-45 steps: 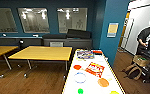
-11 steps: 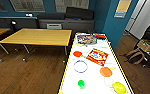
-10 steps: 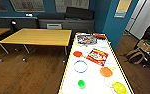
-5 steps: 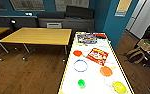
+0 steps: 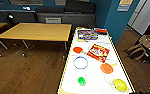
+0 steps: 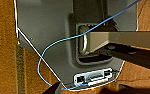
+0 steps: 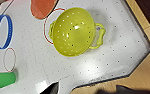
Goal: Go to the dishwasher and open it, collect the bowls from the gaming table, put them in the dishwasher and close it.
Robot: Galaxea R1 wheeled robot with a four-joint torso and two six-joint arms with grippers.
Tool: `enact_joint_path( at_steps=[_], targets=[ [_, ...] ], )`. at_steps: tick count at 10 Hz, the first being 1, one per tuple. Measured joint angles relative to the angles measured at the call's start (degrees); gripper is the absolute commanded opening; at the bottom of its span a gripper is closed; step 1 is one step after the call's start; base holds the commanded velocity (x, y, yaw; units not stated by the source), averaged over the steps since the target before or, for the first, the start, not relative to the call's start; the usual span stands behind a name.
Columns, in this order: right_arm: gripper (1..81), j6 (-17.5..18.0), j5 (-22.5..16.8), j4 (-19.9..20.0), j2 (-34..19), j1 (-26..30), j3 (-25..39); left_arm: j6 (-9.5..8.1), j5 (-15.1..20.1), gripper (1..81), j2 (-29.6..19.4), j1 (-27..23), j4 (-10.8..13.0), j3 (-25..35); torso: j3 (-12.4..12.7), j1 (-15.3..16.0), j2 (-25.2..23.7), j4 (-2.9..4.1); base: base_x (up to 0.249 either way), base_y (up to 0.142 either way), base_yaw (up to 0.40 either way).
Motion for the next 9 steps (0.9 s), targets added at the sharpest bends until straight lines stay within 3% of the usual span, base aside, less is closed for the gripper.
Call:
enact_joint_path(
  at_steps=[4, 6, 9],
  targets=[
    [81.1, 0.17, 1.44, 1.99, -0.94, -2.07, -4.05, 0.0, -0.02, 81.1, 0.0, 0.02, 0.01, -0.02, -0.02, 0.0, 0.0, 0.0, 0.0, 0.0, 0.0],
    [81.1, 0.17, 4.07, 2.12, -1.66, -2.01, -6.73, 0.0, -0.04, 81.1, -0.05, 0.02, 0.01, -0.02, -0.02, 0.0, 0.0, 0.0, 0.0, 0.0, 0.0],
    [81.1, 0.2, 4.63, 2.45, -1.38, 1.84, -7.11, 0.0, -0.04, 81.1, -0.02, 0.02, 0.0, -0.02, -0.02, 0.0, 0.0, 0.0, 0.0, 0.0, 0.0]
  ],
)
